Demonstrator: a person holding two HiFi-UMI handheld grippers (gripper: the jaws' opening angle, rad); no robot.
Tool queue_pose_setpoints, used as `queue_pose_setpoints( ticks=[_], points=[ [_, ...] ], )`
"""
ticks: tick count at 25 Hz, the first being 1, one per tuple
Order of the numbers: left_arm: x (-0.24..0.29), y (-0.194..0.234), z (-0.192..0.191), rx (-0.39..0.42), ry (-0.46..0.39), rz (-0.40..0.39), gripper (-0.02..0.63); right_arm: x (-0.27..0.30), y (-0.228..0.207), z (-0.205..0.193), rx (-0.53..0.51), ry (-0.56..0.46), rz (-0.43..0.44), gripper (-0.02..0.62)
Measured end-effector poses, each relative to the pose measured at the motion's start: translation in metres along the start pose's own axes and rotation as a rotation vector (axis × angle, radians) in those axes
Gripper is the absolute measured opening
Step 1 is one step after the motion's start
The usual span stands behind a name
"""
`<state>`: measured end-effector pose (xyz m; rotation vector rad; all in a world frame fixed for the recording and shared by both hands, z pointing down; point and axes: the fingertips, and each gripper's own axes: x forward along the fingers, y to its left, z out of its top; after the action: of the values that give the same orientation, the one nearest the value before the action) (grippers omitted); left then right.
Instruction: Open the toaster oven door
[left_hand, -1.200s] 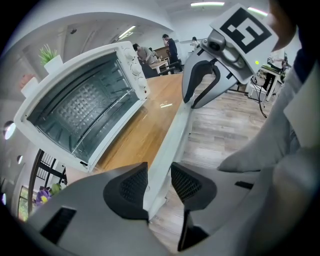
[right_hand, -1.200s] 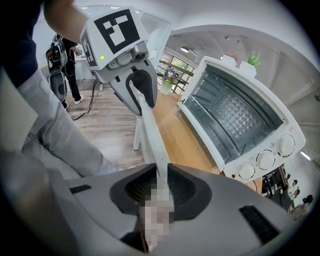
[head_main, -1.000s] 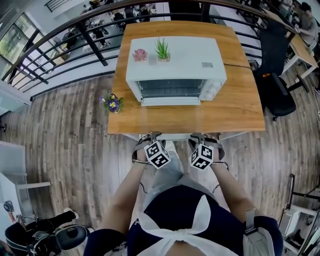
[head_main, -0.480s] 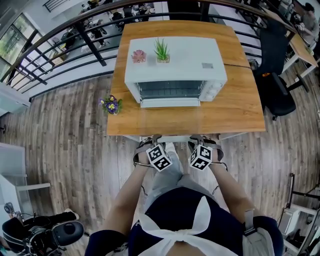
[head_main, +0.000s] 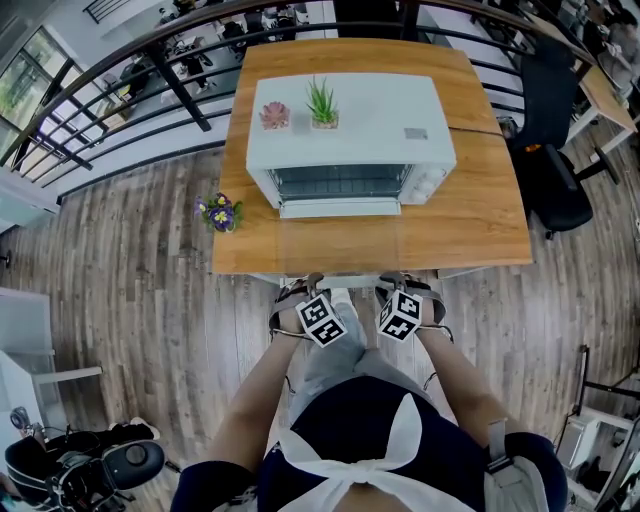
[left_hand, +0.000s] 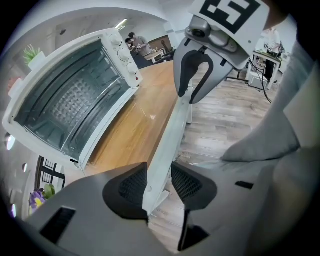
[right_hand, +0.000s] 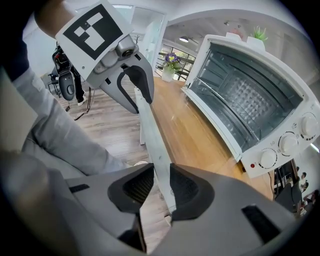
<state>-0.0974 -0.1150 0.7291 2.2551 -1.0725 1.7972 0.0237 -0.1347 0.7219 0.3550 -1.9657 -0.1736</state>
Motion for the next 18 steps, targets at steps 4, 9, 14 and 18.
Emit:
queue_pose_setpoints(
  ticks=[4,9,14,18],
  points=[
    [0.000,0.002,0.000,0.003,0.008,-0.001,0.153,0.006,0.000,-0.002,0.004,0.010,0.019,0.110],
    [0.005,0.000,-0.002,-0.007,0.010,-0.014,0.153,0.012,0.001,-0.005,0.003,0.030,0.032,0.110],
    [0.007,-0.001,-0.002,-0.010,0.011,-0.027,0.153,0.015,0.002,-0.007,0.004,0.045,0.043,0.112],
    [0.008,-0.001,-0.004,-0.021,0.014,-0.034,0.153,0.017,0.003,-0.008,0.006,0.051,0.050,0.112]
  ],
)
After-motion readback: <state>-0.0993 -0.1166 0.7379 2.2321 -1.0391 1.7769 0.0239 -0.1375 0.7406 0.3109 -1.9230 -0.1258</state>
